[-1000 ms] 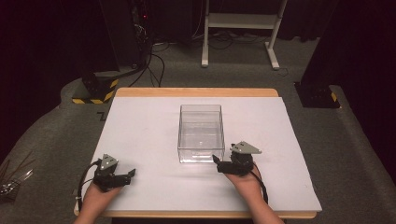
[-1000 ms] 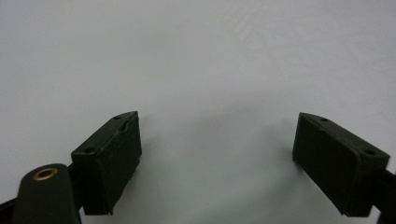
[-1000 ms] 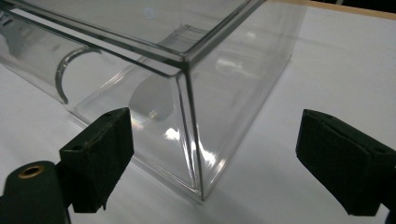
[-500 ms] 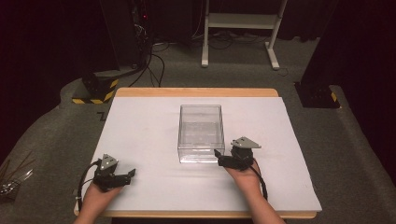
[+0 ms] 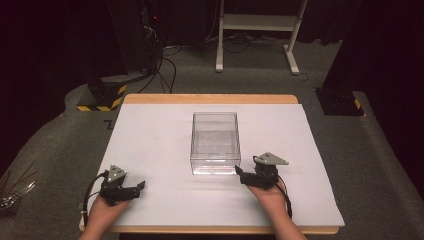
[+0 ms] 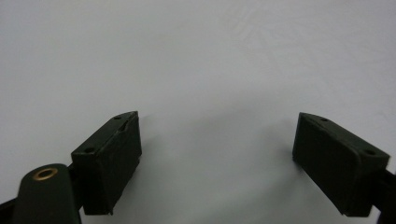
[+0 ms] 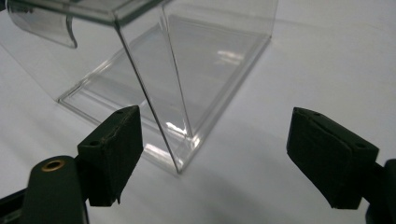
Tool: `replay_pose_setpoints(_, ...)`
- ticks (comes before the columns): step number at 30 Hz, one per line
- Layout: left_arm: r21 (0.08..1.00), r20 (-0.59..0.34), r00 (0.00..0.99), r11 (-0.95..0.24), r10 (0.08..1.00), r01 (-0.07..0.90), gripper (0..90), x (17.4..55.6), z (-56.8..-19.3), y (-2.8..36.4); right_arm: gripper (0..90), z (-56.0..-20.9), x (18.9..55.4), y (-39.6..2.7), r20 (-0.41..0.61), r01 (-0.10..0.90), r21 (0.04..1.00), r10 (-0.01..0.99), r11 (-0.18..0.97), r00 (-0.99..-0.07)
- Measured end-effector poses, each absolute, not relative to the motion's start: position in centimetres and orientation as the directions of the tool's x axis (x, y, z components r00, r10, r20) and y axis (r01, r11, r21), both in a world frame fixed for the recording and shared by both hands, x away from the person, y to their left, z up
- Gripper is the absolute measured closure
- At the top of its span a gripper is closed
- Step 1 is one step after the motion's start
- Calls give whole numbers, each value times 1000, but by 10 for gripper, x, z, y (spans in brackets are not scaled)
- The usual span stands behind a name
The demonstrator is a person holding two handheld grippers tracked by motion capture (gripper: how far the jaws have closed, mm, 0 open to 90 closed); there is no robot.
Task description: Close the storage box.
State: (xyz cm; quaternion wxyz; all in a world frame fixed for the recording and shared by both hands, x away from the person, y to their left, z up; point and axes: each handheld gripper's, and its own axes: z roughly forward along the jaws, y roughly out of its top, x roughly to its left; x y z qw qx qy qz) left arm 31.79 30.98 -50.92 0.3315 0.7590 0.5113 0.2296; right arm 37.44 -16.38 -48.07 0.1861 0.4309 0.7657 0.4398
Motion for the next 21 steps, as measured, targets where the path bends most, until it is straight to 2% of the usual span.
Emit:
replay_pose_setpoints(11, 740, 8, 369, -254, 929, 623, 158, 318, -509, 310, 191, -498, 351, -198, 92, 538, 806, 847, 246, -524)
replay_pose_setpoints(17, 740, 7, 370, -254, 929, 623, 158, 318, -509, 310, 199, -499, 345, -194, 35, 494, 822, 841, 283, -540)
replay_pose_setpoints(21, 740, 8, 370, -255, 929, 622, 158, 318, -509, 310, 200, -500, 346, -192, 26, 498, 815, 840, 296, -542)
